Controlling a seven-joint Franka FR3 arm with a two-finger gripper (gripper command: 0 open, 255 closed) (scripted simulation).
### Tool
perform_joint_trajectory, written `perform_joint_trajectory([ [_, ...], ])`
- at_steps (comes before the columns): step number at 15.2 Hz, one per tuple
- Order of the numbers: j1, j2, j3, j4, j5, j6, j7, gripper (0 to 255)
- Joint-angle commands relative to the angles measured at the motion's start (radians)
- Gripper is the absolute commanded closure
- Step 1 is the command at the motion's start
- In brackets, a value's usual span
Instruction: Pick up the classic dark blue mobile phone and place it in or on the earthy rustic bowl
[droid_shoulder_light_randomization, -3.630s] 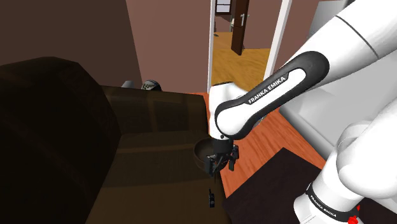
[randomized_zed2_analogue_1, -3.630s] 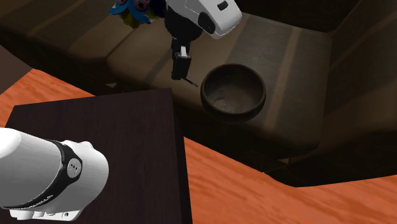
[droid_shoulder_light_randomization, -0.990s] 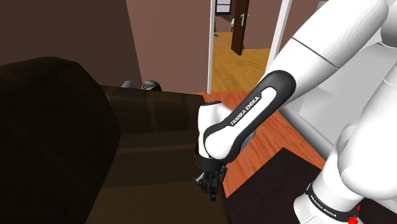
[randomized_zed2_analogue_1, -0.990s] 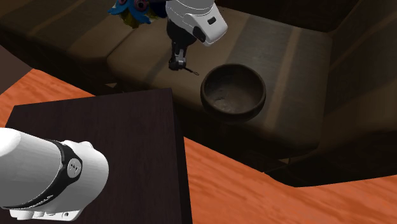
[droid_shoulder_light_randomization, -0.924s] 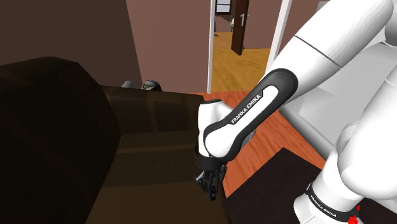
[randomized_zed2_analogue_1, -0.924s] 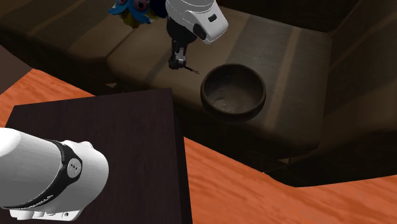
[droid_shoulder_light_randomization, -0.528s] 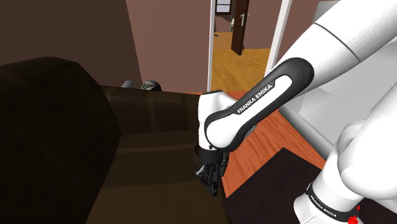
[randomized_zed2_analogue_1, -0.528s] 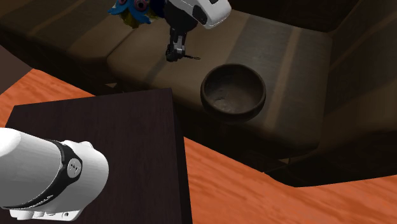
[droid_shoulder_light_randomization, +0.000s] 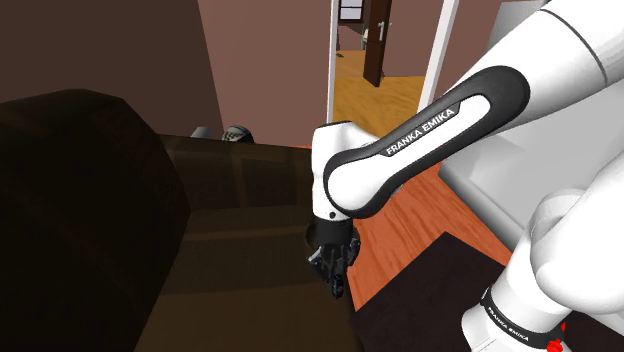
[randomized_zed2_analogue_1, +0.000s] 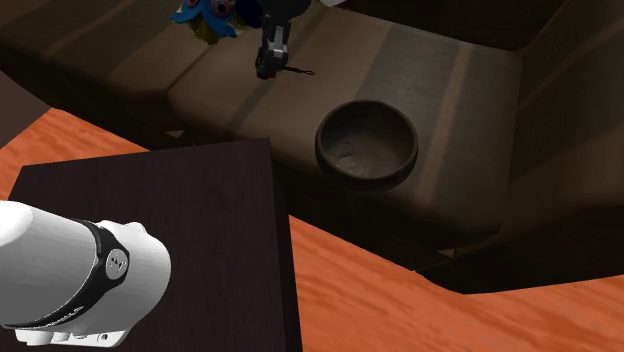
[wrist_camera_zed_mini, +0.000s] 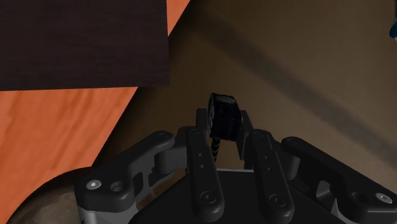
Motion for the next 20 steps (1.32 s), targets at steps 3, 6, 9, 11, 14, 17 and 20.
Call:
perform_joint_trajectory([
  [3,-0.001,-0.047,-0.01,0.02,-0.005,-0.067,0.012,255],
  [6,-0.001,-0.079,-0.017,0.037,-0.01,-0.114,0.021,255],
  [9,-0.002,-0.103,-0.024,0.052,-0.014,-0.153,0.028,255],
  [11,-0.034,-0.083,-0.056,0.076,-0.048,-0.171,-0.008,255],
  [14,-0.079,-0.045,-0.101,0.122,-0.097,-0.197,-0.058,255],
  [17,-0.121,0.0,-0.142,0.178,-0.143,-0.224,-0.104,255],
  [20,-0.16,0.052,-0.18,0.244,-0.186,-0.252,-0.148,255],
])
